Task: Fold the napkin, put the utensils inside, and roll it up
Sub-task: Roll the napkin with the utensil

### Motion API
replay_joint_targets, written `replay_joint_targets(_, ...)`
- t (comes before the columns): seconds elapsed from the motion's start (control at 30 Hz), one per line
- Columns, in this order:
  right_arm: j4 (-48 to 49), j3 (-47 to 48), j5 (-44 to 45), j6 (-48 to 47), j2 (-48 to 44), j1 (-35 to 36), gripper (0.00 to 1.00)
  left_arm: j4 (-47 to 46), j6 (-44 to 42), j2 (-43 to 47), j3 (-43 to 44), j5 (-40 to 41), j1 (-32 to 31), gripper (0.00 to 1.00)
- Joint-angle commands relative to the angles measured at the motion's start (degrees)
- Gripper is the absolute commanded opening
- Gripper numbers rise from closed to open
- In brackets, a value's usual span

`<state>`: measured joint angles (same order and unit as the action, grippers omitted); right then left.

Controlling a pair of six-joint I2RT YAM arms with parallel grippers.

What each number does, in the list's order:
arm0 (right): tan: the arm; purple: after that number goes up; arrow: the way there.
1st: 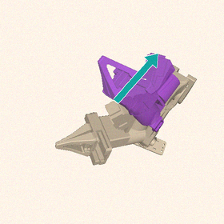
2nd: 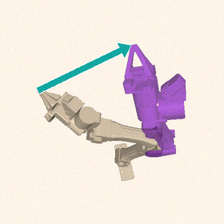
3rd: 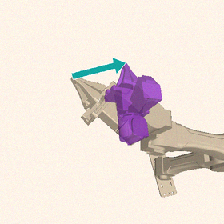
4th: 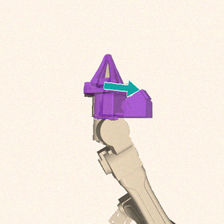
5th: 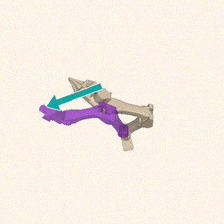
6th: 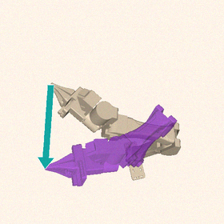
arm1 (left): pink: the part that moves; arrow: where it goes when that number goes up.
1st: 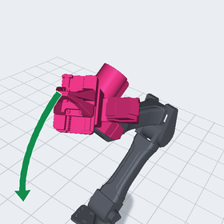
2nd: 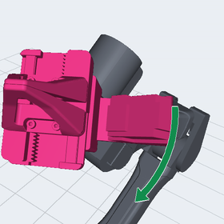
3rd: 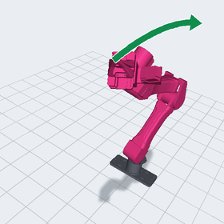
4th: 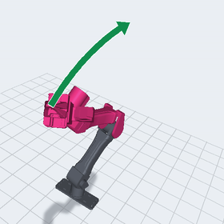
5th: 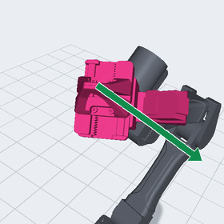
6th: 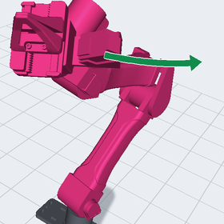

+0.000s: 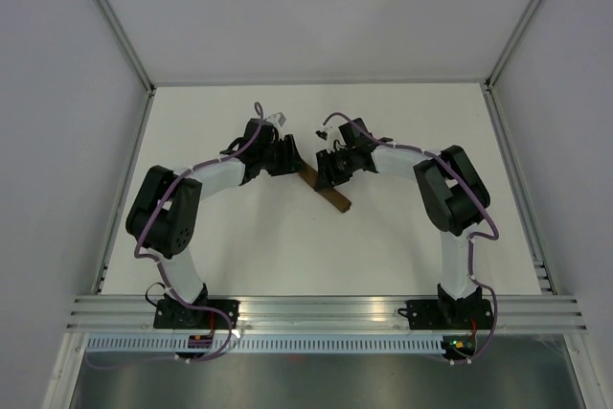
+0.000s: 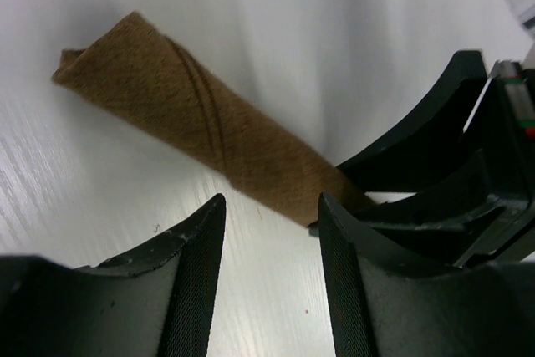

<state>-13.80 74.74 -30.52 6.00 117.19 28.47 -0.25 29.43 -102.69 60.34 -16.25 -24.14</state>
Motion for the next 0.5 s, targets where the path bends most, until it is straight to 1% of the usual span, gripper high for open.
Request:
replay_joint_targets(0.0,-1.58,-1.18,4.77,6.39,5.07,2.38,0.44,-4.93,3.18,0.13,0.66,2.28,-0.03,0.54)
replay_joint_targets(0.23,-0.52,-0.65,4.68,8.24,6.39,2.91,0.44,-1.6,2.56,-3.12,3.47,4.91,-0.03,0.54)
replay_joint_targets(0.47,0.44,-0.82,5.12,8.5,6.21,2.82,0.44,-0.1,1.68,-0.58,2.68,8.95,-0.03,0.55)
